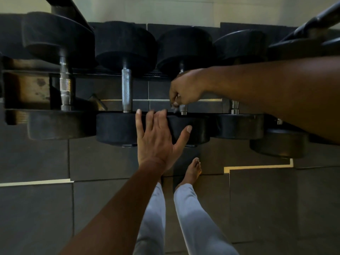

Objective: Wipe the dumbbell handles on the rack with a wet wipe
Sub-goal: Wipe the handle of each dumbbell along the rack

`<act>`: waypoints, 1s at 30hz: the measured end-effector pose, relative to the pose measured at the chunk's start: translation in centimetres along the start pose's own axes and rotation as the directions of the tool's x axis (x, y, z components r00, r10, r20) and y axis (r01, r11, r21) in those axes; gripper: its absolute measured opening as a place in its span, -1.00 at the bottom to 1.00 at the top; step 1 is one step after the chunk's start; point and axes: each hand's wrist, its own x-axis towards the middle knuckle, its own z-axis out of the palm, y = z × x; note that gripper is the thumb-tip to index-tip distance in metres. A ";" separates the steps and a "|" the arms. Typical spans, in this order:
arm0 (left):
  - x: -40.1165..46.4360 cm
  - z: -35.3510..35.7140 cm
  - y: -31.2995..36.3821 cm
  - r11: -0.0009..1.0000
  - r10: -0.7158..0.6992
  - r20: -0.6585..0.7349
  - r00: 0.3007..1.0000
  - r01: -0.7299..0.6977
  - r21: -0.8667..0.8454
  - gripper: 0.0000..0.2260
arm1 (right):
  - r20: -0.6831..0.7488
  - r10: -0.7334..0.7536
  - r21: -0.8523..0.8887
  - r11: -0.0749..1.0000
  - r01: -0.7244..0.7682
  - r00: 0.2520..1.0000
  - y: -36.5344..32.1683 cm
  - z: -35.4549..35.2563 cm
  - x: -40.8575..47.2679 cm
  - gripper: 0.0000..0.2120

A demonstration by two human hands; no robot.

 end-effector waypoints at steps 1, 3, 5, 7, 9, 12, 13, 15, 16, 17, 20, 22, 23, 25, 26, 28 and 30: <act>0.0 0.0 0.0 1.000 0.001 0.007 1.000 -0.001 0.009 -0.19 | 0.009 -0.006 -0.003 1.000 0.006 1.000 -0.1 0.3 0.0 -0.77; 0.0 0.0 -0.1 1.000 -0.002 0.016 1.000 0.002 0.026 -0.15 | 0.007 -0.005 0.010 1.000 0.005 1.000 -0.2 0.8 0.2 -0.77; 0.0 0.1 -0.1 0.999 -0.001 0.020 1.000 0.000 0.032 -0.13 | -0.003 -0.002 0.078 0.997 0.002 1.000 -0.1 1.4 0.2 -0.79; 0.0 0.0 -0.2 0.999 0.003 0.017 1.000 -0.004 0.038 -0.12 | -0.015 0.008 0.223 0.975 -0.004 1.000 0.1 1.8 0.1 -0.81; -0.1 0.0 -0.1 0.999 0.009 0.022 1.000 -0.010 0.042 -0.12 | -0.062 0.062 0.444 0.896 -0.029 0.996 0.7 2.2 -0.4 -0.85; -0.1 -0.2 0.0 1.000 0.012 0.017 1.000 -0.013 0.023 -0.14 | -0.139 0.205 0.725 0.688 -0.042 0.969 1.8 3.3 -2.1 -0.87; -0.1 -0.3 0.0 1.000 0.013 0.015 1.000 -0.013 0.009 -0.15 | -0.159 0.257 0.781 0.624 -0.038 0.953 2.2 3.9 -2.8 -0.85; -0.2 -0.5 0.1 1.000 0.012 0.004 1.000 -0.012 -0.028 -0.19 | -0.181 0.351 0.862 0.507 -0.024 0.919 2.9 5.4 -4.3 -0.79; -0.2 -0.8 0.4 0.998 0.013 -0.006 1.000 -0.013 -0.055 -0.22 | -0.173 0.393 0.905 0.424 -0.011 0.903 3.3 6.2 -5.3 -0.78; -0.2 -0.9 0.4 0.996 0.004 -0.016 1.000 -0.005 -0.094 -0.26 | -0.152 0.411 0.945 0.326 0.011 0.899 3.4 7.0 -6.0 -0.79; -0.1 -1.7 2.1 0.981 0.050 -0.049 0.998 -0.058 -0.184 -0.33 | -0.128 0.409 0.992 0.036 0.125 0.903 4.4 9.0 -9.3 -0.85; 0.2 -2.1 4.3 0.967 0.101 -0.066 0.993 -0.114 -0.227 -0.37 | -0.143 0.421 0.984 -0.037 0.175 0.896 5.6 10.1 -11.3 -0.77; 0.5 -2.2 5.5 0.959 0.124 -0.069 0.990 -0.137 -0.246 -0.38 | -0.148 0.434 0.980 -0.056 0.191 0.889 6.2 10.7 -12.3 -0.74; 1.0 -2.2 8.2 0.947 0.139 -0.075 0.987 -0.155 -0.283 -0.39 | -0.151 0.462 0.972 -0.092 0.216 0.874 7.6 11.6 -13.6 -0.73; 1.2 -2.0 9.6 0.941 0.141 -0.075 0.987 -0.157 -0.299 -0.39 | -0.146 0.477 0.970 -0.105 0.221 0.867 8.4 12.2 -14.2 -0.75; 1.6 -1.3 12.3 0.933 0.145 -0.059 0.988 -0.157 -0.324 -0.38 | -0.126 0.505 0.970 -0.119 0.213 0.854 9.9 13.1 -15.1 -0.80; 1.9 -0.3 14.5 0.932 0.149 -0.030 0.988 -0.150 -0.331 -0.38 | -0.099 0.530 0.970 -0.136 0.200 0.842 11.3 13.8 -15.9 -0.84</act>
